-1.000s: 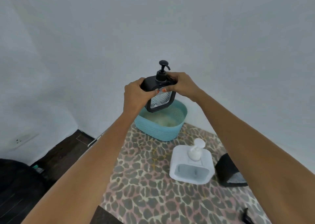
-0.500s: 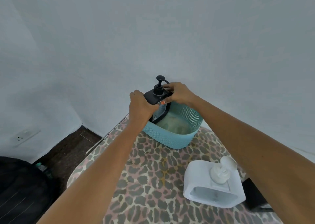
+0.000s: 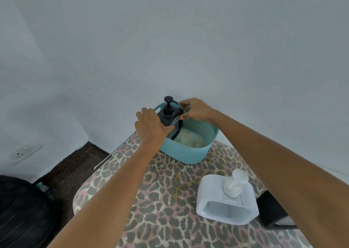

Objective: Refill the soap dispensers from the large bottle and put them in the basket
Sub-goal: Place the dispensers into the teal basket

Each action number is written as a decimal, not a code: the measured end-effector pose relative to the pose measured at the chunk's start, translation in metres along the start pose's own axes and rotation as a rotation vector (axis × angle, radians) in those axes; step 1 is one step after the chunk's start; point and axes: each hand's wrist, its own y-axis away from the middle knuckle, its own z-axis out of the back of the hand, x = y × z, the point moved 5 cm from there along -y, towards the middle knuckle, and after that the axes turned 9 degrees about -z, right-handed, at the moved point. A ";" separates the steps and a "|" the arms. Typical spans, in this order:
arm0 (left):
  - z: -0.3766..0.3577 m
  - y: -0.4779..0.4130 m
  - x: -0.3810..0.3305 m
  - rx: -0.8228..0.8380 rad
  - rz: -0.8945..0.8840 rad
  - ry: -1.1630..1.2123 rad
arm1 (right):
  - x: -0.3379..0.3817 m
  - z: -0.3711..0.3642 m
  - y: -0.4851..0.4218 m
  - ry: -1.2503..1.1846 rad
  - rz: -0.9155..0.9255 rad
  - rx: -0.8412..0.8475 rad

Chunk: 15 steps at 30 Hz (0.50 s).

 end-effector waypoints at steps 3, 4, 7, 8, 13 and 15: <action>0.007 0.009 -0.002 -0.004 0.022 0.056 | -0.003 0.017 0.030 -0.026 -0.029 -0.047; 0.011 0.014 -0.003 -0.009 0.031 0.089 | -0.005 0.025 0.043 -0.047 -0.041 -0.060; 0.026 0.032 -0.008 -0.058 0.026 0.144 | -0.015 0.047 0.087 -0.101 -0.091 -0.068; 0.032 0.040 -0.013 -0.091 -0.006 0.164 | -0.019 0.051 0.103 -0.127 -0.116 -0.056; 0.037 0.093 -0.051 0.022 -0.307 0.558 | -0.042 0.040 0.178 -0.083 -0.183 -0.015; 0.026 0.114 -0.065 0.273 -0.369 0.609 | -0.054 0.028 0.198 -0.021 -0.216 -0.022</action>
